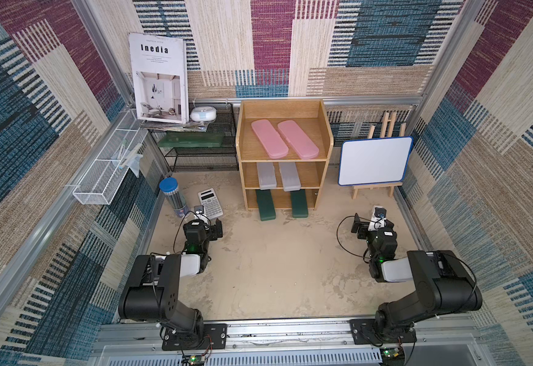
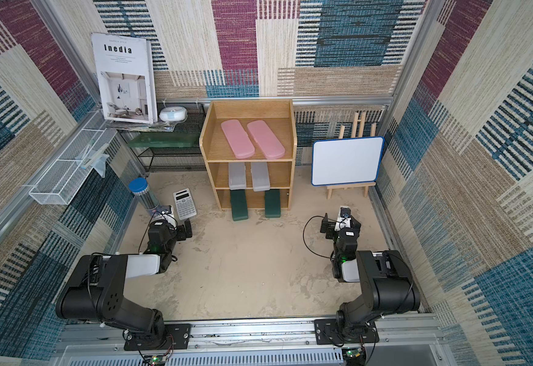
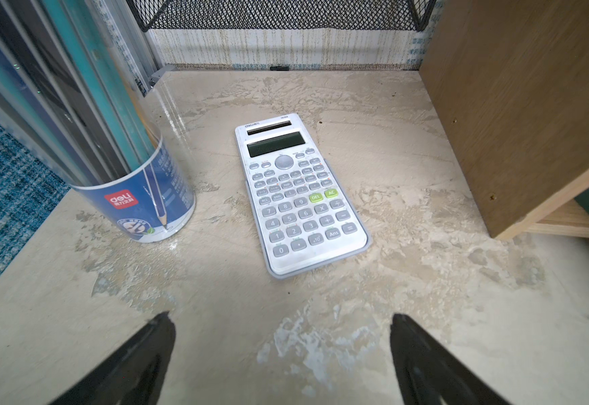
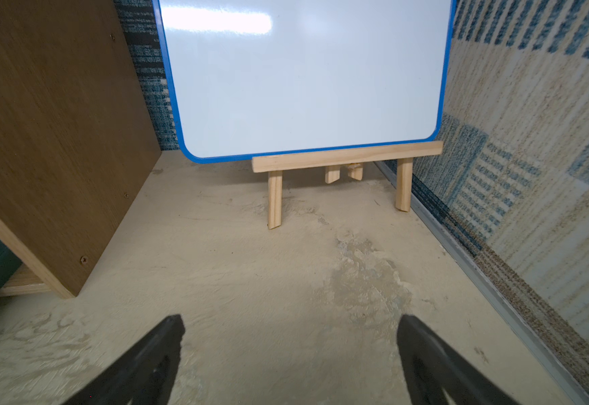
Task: Place the pencil cases on the shelf according to color
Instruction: Reset both arms
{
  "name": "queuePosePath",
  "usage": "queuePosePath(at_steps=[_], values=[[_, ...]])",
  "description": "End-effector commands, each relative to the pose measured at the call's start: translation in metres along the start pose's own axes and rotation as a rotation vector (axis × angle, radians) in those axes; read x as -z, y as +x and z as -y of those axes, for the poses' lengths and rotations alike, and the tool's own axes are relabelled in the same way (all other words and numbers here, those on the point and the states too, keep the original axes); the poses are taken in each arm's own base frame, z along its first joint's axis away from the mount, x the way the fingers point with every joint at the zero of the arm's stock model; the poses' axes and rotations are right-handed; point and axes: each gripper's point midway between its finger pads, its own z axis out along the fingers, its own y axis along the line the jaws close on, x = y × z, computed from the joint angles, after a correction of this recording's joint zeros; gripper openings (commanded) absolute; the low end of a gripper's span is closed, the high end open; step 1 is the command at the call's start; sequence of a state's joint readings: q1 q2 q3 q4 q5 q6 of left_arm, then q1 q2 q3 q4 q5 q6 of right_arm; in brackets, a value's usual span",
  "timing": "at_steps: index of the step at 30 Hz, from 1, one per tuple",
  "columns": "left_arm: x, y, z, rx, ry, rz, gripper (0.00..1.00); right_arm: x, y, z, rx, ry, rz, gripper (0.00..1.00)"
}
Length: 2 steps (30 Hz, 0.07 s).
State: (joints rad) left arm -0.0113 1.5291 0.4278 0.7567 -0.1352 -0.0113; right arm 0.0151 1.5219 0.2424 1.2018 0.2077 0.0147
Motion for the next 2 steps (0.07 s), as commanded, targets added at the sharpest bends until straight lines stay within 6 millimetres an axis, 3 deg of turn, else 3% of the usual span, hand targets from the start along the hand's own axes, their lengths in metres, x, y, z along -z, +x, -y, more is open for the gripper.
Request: queuePosePath(at_steps=[1, 2], values=[[-0.0003, -0.0061, 0.0002, -0.003, 0.002, 0.021, 1.0, -0.0002, -0.0085, -0.0003, -0.011, -0.001, 0.031, 0.99], [0.0, -0.0064, -0.0003, -0.003, 0.001, 0.022, 1.0, -0.0003, -0.0084, -0.0002, -0.011, -0.001, 0.031, 0.99]])
